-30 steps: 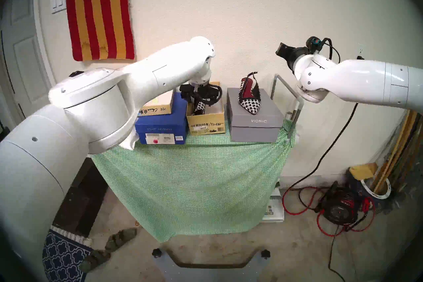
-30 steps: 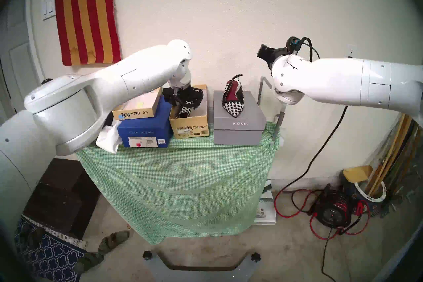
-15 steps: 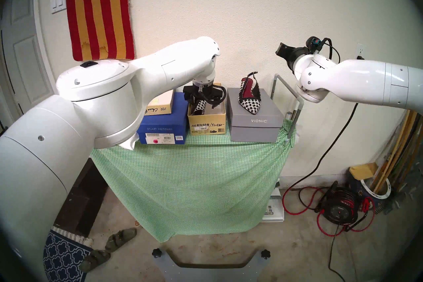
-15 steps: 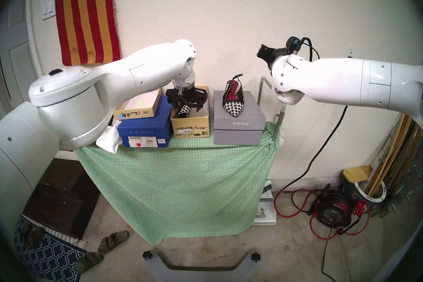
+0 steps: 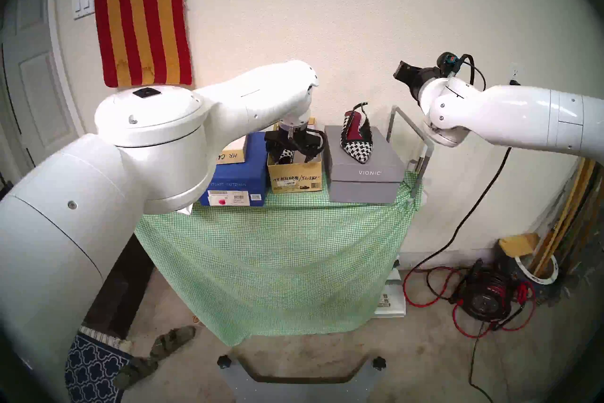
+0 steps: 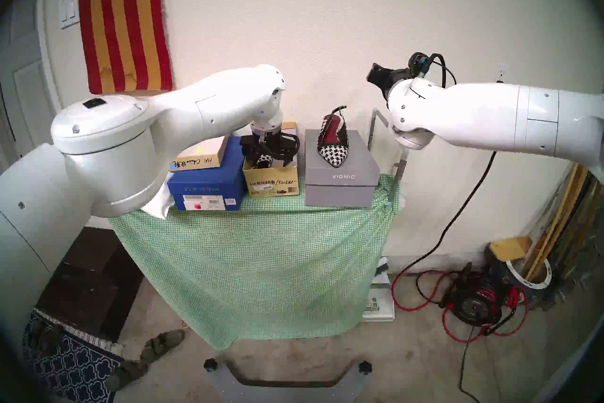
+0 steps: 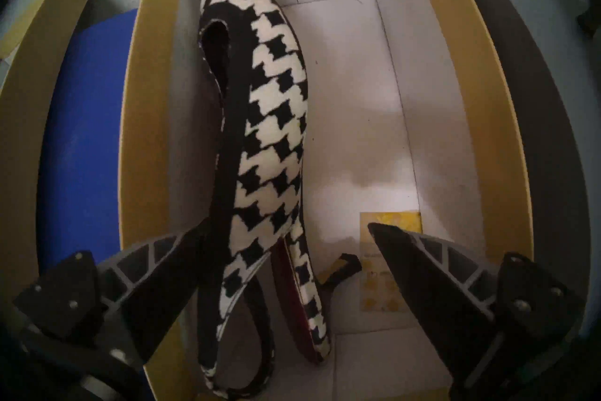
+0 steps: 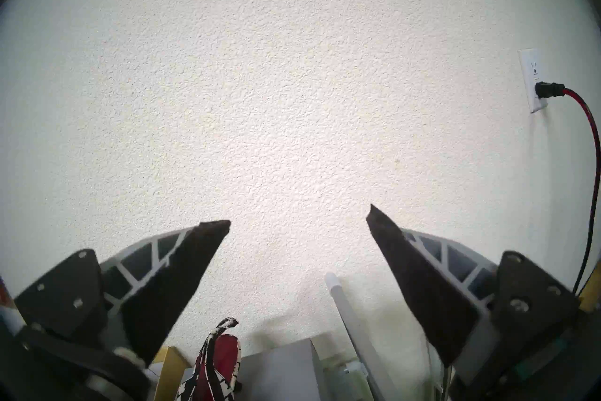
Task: Take shoe out of the box
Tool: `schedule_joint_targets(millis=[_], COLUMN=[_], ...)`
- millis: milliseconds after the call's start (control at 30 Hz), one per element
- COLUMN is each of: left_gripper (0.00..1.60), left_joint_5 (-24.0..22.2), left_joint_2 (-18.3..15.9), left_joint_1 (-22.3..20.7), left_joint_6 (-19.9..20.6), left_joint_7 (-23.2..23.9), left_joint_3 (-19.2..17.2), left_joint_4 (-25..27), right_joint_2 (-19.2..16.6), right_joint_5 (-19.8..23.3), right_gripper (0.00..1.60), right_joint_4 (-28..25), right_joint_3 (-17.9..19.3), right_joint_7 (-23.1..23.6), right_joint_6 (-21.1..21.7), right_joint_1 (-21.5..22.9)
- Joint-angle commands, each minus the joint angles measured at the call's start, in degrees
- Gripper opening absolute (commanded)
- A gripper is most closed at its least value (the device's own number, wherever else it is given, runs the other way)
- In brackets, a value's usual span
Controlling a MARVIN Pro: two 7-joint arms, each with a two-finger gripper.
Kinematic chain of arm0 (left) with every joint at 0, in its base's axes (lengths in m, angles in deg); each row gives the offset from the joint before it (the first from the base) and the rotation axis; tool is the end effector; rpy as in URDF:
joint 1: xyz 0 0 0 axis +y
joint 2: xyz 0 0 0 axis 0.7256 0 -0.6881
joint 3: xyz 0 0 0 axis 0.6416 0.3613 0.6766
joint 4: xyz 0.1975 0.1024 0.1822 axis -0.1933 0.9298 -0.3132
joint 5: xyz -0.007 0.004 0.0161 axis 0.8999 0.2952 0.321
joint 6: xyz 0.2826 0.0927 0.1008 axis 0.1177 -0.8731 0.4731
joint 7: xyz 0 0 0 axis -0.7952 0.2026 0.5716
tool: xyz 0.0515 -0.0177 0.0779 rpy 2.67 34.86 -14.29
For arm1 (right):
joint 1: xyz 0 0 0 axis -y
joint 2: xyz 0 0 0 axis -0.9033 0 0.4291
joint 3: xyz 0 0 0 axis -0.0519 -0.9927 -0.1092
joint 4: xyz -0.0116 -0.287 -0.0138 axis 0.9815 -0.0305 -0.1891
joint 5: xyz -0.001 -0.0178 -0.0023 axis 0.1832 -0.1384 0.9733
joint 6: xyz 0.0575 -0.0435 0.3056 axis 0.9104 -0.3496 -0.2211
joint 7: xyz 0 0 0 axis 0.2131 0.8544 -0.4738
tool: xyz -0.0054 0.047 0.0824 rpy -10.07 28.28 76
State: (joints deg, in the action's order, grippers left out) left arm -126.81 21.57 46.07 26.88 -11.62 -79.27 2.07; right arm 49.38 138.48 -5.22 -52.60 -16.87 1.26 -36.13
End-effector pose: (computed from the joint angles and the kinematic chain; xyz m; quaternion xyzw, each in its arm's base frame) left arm 0.6098 -0.1479 -0.0994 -0.9792 0.0248 -0.2003 0.0230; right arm 0.5291 -0.0474 0.0091 -0.6661 0.1593 -0.7267 0.0533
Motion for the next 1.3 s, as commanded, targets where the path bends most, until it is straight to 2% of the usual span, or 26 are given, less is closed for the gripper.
schedule_joint_targets(millis=[0, 300, 533, 800, 900, 967, 1100, 1133, 1267], left_gripper=[0.00, 0.00, 0.00, 0.00, 0.00, 0.00, 0.00, 0.00, 0.00], left_joint_5=[-2.57, -7.11, -11.25, -15.00, -15.80, -14.61, -15.05, -14.74, -14.90], left_joint_2=[1.54, 0.54, -2.18, -5.18, -5.70, -5.17, -5.98, -6.12, -8.15], left_joint_1=[-0.37, -4.36, -7.83, -10.23, -10.72, -10.88, -11.61, -11.91, -14.19], left_joint_6=[-0.06, -0.06, -0.06, -0.06, -0.06, -0.06, -0.18, -1.35, -1.63], left_joint_7=[-1.68, -3.36, -4.75, -5.83, -5.48, -5.63, -5.32, -5.30, -3.24], left_joint_3=[2.01, 4.37, 5.90, 9.79, 11.05, 12.10, 13.30, 13.69, 13.78], left_joint_4=[-1.02, 1.56, 6.59, 10.35, 10.54, 9.83, 11.84, 12.35, 15.09], right_joint_2=[0.06, 0.00, -0.04, -0.09, -0.11, -0.12, -0.14, -0.15, -0.18], right_joint_5=[0.02, -0.07, -0.15, -0.24, -0.27, -0.29, -0.33, -0.34, -0.40], right_gripper=[1.60, 1.60, 1.60, 1.60, 1.60, 1.60, 1.60, 1.60, 1.60], right_joint_4=[0.05, 0.07, 0.07, 0.07, 0.08, 0.08, 0.09, 0.09, 0.09], right_joint_3=[0.15, 0.31, 0.41, 0.56, 0.62, 0.66, 0.74, 0.76, 0.84], right_joint_7=[0.12, 0.12, 0.09, 0.08, 0.07, 0.07, 0.07, 0.06, 0.04], right_joint_6=[-0.09, -0.03, 0.04, 0.10, 0.12, 0.13, 0.15, 0.16, 0.20], right_joint_1=[0.01, -0.10, -0.17, -0.27, -0.31, -0.35, -0.41, -0.42, -0.47])
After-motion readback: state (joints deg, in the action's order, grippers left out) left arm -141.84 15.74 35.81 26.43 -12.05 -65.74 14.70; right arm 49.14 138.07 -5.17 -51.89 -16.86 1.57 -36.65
